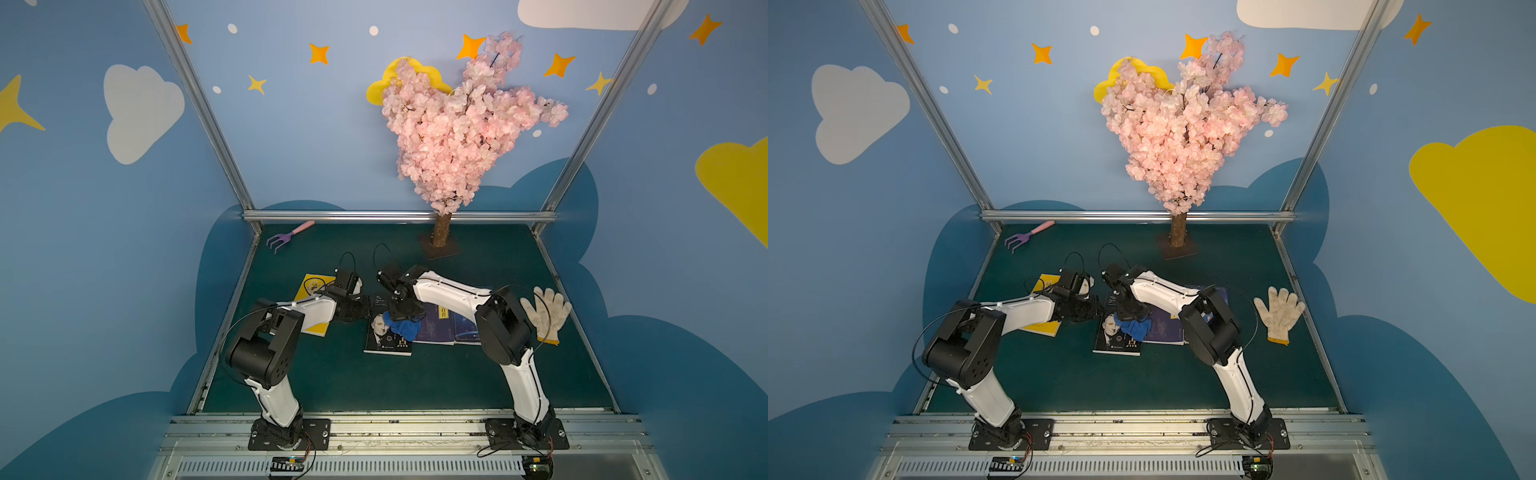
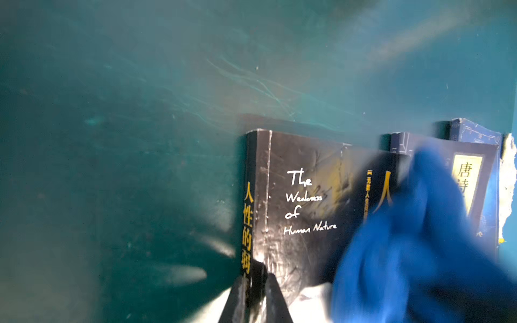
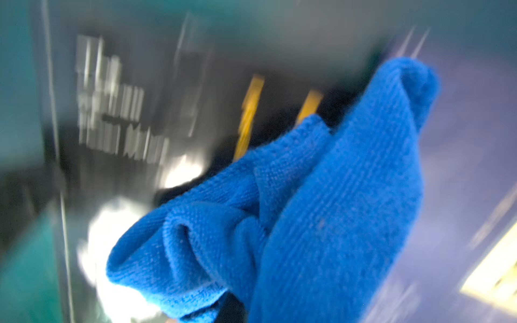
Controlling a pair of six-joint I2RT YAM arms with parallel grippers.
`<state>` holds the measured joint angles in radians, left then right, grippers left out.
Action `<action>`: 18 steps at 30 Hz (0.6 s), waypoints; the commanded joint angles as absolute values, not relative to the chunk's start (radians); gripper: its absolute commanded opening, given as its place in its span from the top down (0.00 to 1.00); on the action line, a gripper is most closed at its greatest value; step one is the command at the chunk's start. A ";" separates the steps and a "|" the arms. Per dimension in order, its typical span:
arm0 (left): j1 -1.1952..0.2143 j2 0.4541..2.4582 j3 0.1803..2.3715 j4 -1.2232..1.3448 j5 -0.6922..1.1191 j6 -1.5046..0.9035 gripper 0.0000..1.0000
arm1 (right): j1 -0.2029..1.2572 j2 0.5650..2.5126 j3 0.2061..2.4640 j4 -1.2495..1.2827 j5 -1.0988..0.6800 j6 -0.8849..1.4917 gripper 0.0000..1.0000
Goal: Wipe the cover of the book
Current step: Wipe the dirt from the cover of the book.
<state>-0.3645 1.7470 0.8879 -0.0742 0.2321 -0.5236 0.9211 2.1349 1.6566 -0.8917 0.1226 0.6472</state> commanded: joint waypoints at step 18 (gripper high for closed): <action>-0.368 1.793 0.845 -0.118 0.290 -0.533 0.89 | 0.795 2.544 2.137 -1.150 0.049 0.605 1.00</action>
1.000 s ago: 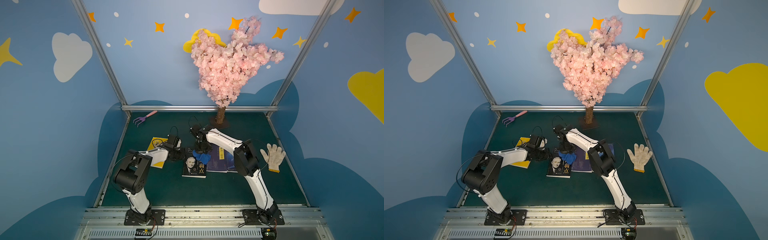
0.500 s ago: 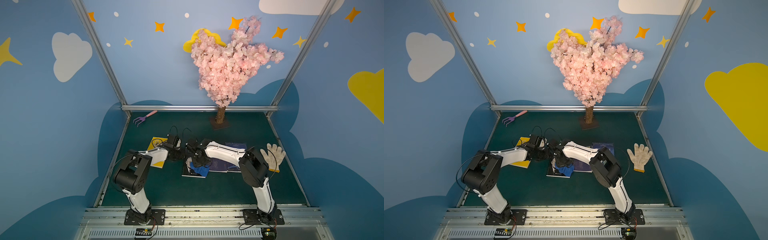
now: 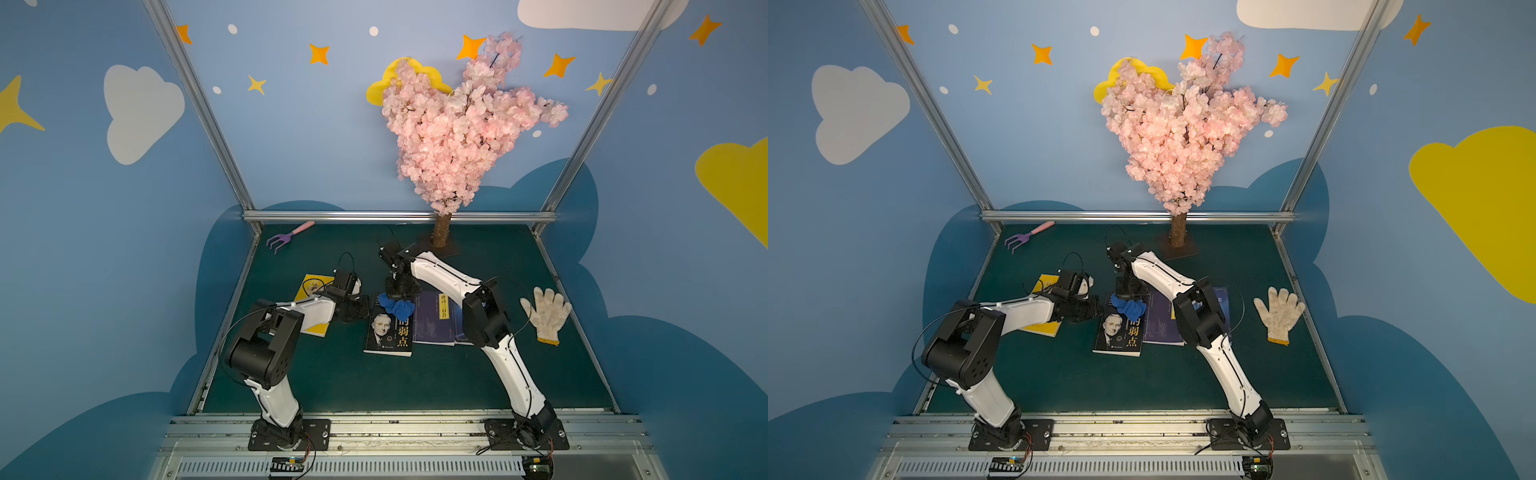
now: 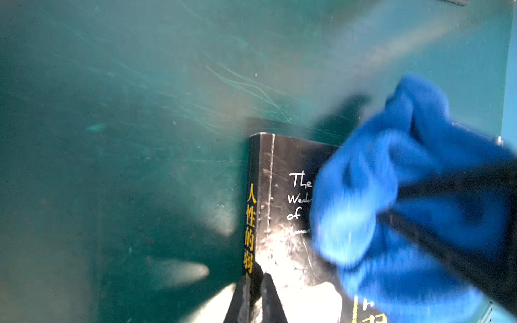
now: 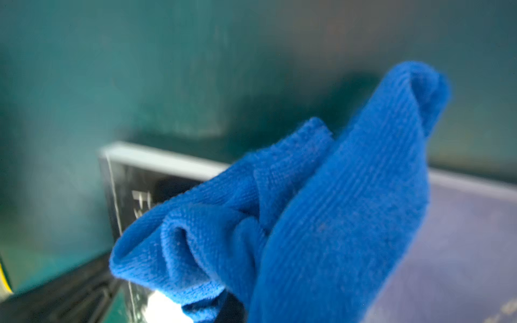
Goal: Wipe the cover of the book
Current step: Wipe the dirt from the cover of the book.
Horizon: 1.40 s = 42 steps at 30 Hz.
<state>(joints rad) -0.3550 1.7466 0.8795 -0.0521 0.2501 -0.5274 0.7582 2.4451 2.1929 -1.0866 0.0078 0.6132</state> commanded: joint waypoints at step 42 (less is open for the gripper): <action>-0.341 1.779 0.831 -0.109 0.313 -0.536 0.89 | 0.759 2.377 1.816 -0.988 0.082 0.581 1.00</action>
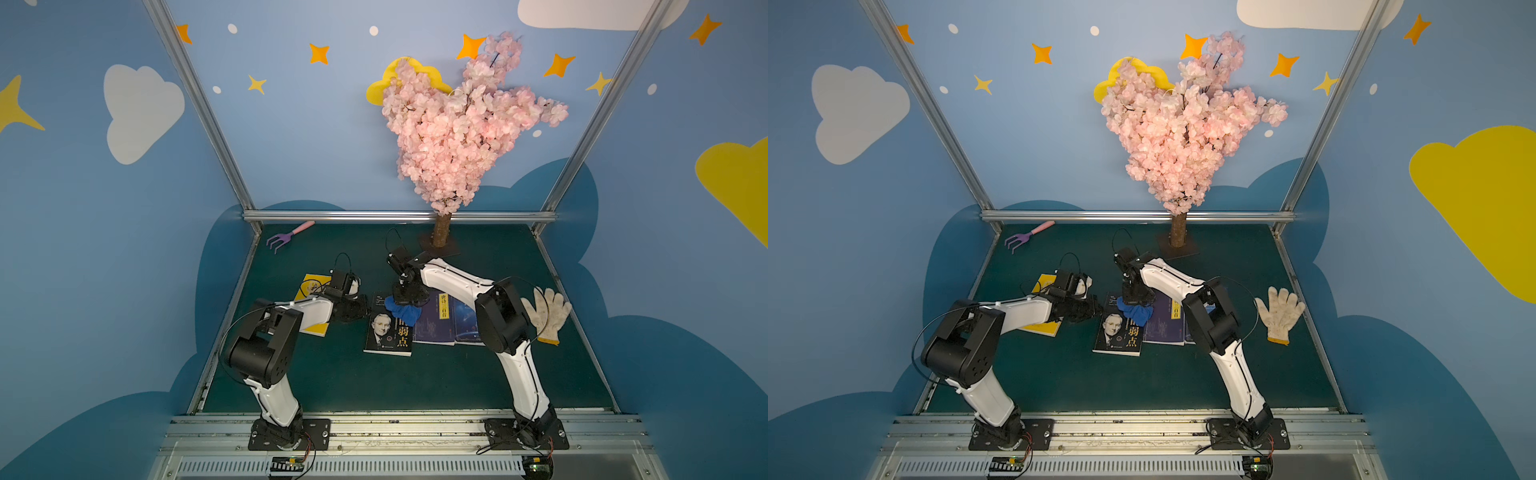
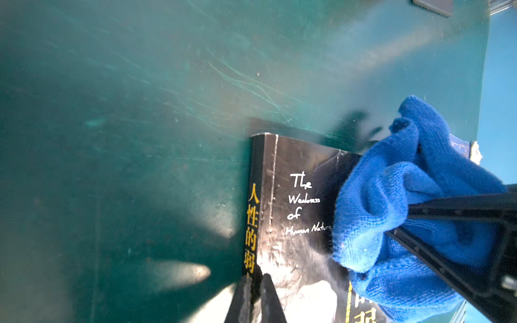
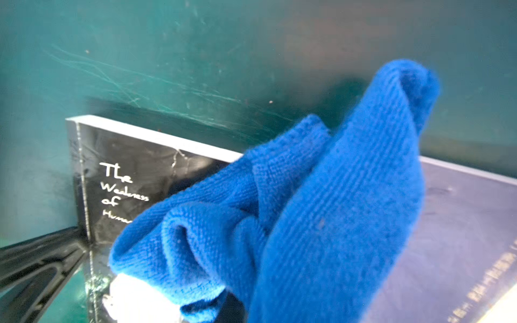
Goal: Wipe the cover of the book
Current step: Wipe the dirt from the cover of the book.
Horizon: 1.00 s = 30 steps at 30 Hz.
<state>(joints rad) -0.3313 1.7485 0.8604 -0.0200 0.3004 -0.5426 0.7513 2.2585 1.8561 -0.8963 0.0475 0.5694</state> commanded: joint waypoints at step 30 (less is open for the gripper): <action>-0.339 1.800 0.846 -0.130 0.303 -0.521 0.90 | 0.817 2.571 2.116 -1.118 -0.009 0.566 1.00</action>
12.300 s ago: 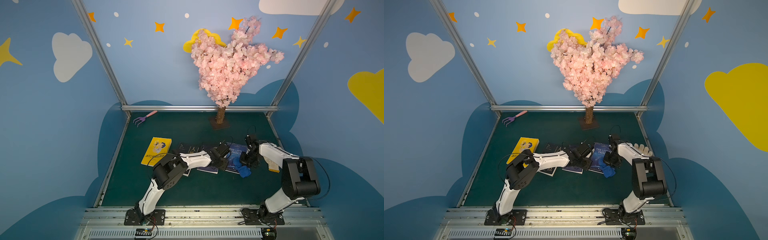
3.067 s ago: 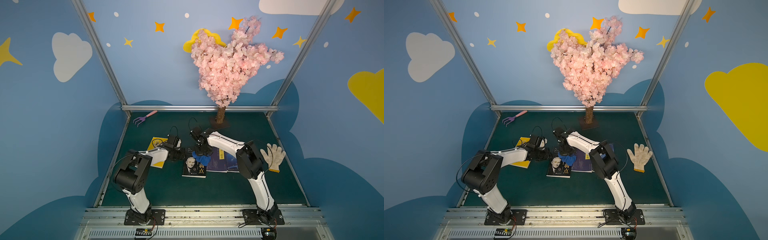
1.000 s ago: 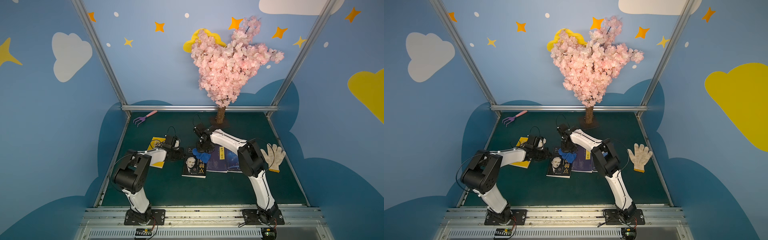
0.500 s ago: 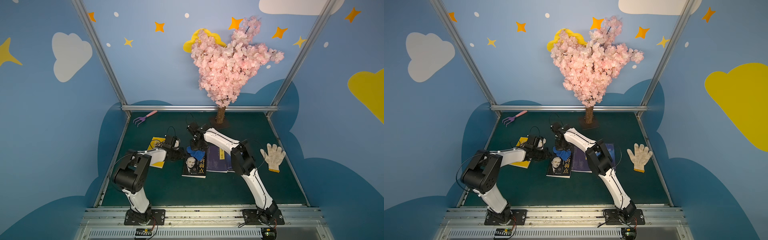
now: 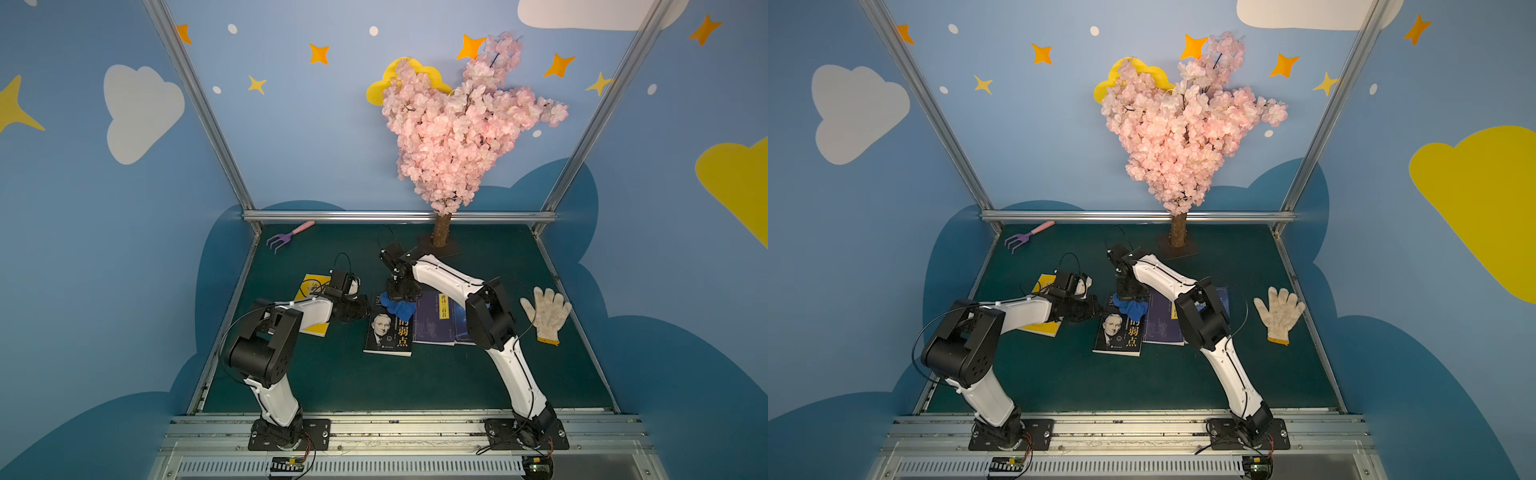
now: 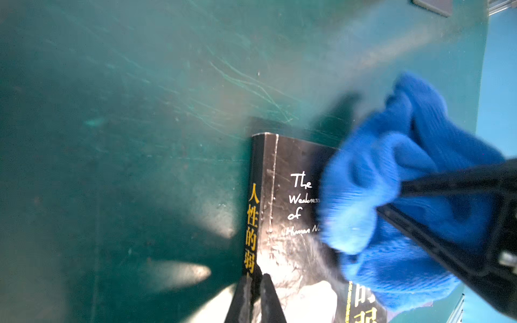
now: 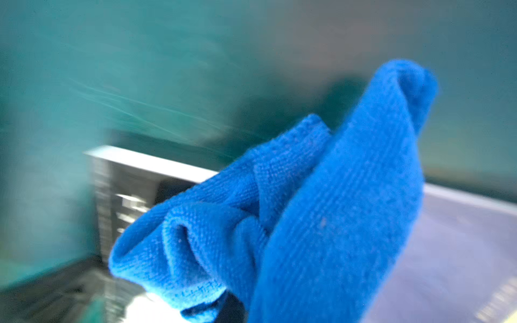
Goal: Wipe the cover of the book
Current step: Wipe the dirt from the cover of the book.
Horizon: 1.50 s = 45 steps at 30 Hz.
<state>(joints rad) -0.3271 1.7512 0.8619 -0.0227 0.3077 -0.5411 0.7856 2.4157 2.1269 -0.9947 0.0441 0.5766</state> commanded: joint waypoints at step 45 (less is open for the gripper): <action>-0.339 1.787 0.847 -0.142 0.277 -0.517 0.90 | 1.000 2.261 1.562 -0.841 -0.044 0.657 1.00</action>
<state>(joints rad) -0.3275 1.7527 0.8703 -0.0372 0.2993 -0.5274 0.9955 2.1452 1.6474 -0.7334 0.0589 0.6441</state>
